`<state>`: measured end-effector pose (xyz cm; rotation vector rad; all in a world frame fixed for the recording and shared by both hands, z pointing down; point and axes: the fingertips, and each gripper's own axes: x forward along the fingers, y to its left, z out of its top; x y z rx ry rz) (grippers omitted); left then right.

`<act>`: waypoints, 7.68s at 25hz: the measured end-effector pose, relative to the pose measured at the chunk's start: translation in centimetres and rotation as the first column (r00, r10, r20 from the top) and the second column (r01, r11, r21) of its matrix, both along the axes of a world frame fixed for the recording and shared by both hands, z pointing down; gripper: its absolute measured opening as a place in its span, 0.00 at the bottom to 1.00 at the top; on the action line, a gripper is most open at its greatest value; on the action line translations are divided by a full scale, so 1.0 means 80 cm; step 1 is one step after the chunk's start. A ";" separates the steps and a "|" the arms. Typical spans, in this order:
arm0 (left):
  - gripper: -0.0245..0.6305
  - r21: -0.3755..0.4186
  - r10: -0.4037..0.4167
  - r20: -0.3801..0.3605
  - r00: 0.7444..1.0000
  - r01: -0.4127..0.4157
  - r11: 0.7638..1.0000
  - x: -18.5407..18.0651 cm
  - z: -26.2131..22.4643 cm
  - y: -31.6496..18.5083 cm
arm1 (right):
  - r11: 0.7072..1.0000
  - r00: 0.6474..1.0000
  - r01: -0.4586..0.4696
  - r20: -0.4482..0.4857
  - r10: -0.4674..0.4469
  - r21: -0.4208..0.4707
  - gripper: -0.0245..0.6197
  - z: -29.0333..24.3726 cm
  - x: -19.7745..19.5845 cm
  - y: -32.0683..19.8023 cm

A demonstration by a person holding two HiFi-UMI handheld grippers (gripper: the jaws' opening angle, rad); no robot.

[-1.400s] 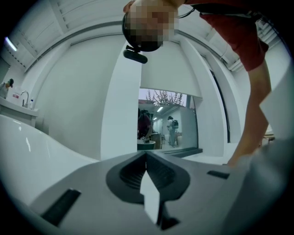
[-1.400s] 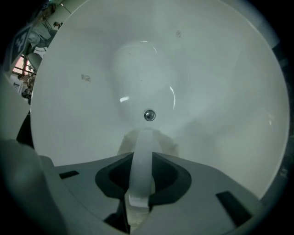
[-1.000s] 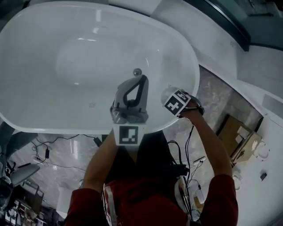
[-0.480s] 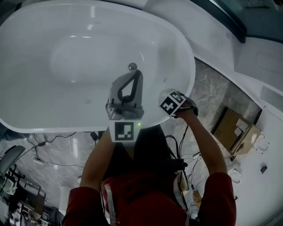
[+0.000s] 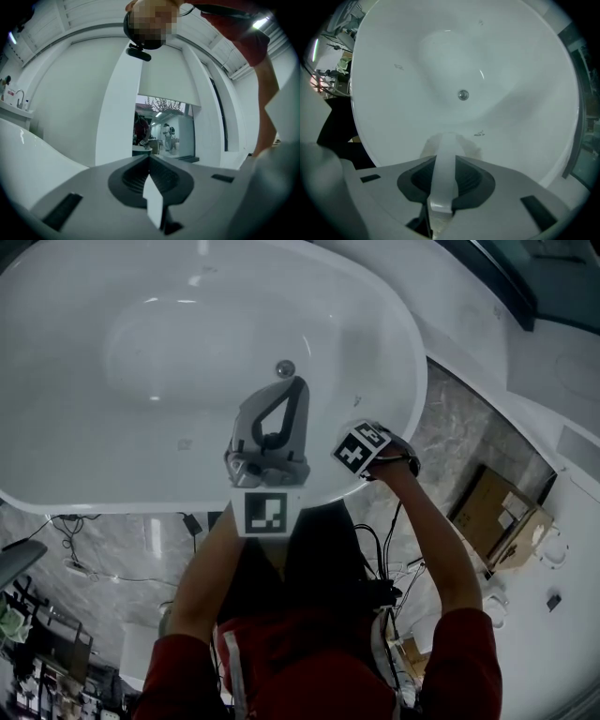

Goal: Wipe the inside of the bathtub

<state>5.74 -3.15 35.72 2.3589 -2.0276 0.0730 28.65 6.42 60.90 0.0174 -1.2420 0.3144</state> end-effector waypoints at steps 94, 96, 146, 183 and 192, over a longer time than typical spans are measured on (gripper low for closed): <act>0.06 -0.035 -0.102 -0.035 0.994 0.101 0.994 -0.046 0.011 0.036 | 0.963 0.964 -0.235 0.099 0.248 -0.131 0.18 -0.030 -0.056 0.090; 0.06 -0.042 -0.104 -0.037 0.994 0.102 0.994 -0.045 0.018 0.038 | 0.959 0.963 -0.243 0.084 0.257 -0.147 0.18 -0.019 -0.057 0.089; 0.06 -0.194 -0.235 -0.018 0.972 0.228 0.954 -0.123 0.224 0.032 | 0.964 0.953 -0.259 0.152 0.264 -0.053 0.18 0.367 -0.173 0.030; 0.06 -0.030 -0.218 -0.026 0.976 0.218 0.976 -0.161 -0.103 0.038 | 0.778 0.549 -0.616 0.778 0.306 0.128 0.18 -0.152 -0.289 -0.081; 0.06 0.048 -0.186 -0.054 0.981 0.189 0.981 -0.222 -0.249 0.065 | 0.619 0.335 -0.762 0.934 0.126 0.190 0.18 -0.412 -0.357 -0.076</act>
